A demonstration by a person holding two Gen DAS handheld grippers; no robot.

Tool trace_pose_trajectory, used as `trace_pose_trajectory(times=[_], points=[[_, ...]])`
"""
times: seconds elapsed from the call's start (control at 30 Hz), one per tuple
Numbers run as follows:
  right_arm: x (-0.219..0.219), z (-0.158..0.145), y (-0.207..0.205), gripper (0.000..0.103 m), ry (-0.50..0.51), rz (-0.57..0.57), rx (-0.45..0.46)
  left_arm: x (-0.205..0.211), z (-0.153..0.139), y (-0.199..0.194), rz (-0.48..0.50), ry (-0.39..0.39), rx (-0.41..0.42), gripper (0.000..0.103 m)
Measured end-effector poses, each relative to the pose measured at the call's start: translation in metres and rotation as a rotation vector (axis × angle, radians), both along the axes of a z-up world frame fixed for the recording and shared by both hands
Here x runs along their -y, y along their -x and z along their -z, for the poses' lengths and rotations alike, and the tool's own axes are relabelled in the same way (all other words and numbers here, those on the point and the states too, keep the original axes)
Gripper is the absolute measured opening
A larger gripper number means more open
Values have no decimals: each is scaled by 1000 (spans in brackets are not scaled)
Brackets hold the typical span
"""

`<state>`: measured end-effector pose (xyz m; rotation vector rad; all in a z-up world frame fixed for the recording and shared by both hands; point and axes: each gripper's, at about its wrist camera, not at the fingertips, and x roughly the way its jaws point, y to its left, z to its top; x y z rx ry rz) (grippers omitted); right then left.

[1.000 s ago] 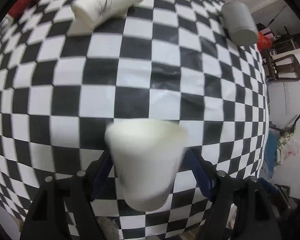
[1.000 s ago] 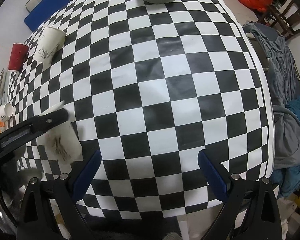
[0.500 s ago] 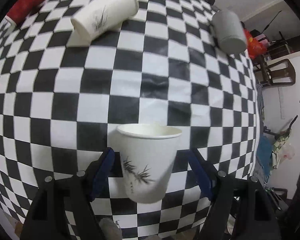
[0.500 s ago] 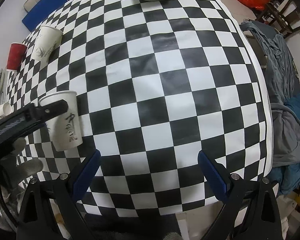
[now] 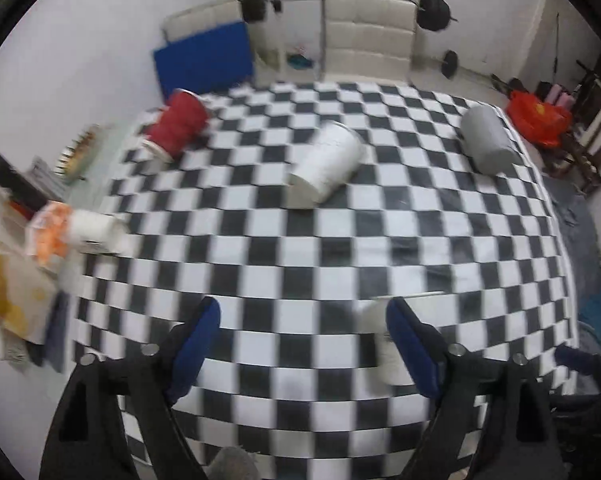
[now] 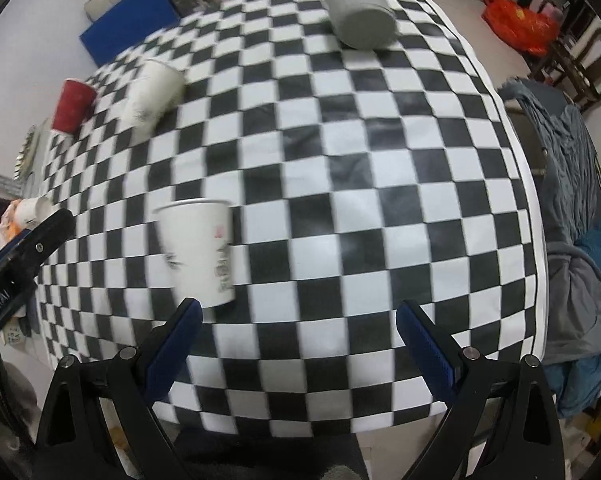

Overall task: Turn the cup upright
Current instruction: 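Grasp the white cup with the right gripper while the left gripper releases it, then lower the cup upright onto the table and open the right gripper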

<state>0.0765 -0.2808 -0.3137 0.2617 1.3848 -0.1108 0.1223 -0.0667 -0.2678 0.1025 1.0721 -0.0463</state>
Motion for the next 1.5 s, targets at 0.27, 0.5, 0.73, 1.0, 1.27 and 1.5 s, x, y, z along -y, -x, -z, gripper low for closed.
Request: trace_pose_trajectory(times=[0.27, 0.5, 0.73, 1.0, 1.27, 1.5], points=[[-67, -9, -18, 99, -3, -92, 9, -57, 14, -3, -95, -27, -51, 93], [-96, 15, -50, 99, 6, -114, -60, -82, 54, -12, -97, -53, -123, 93], [-95, 50, -89, 99, 1, -114, -152, -83, 98, -26, -71, -48, -204, 93], [-100, 89, -116, 92, -60, -145, -263, -73, 117, -28, -31, -23, -257, 93], [-98, 76, -109, 68, -79, -93, -144, -66, 110, -23, -15, 3, -256, 93], [-82, 45, -89, 68, 35, 33, 294, -68, 118, -39, -15, 26, -263, 93]])
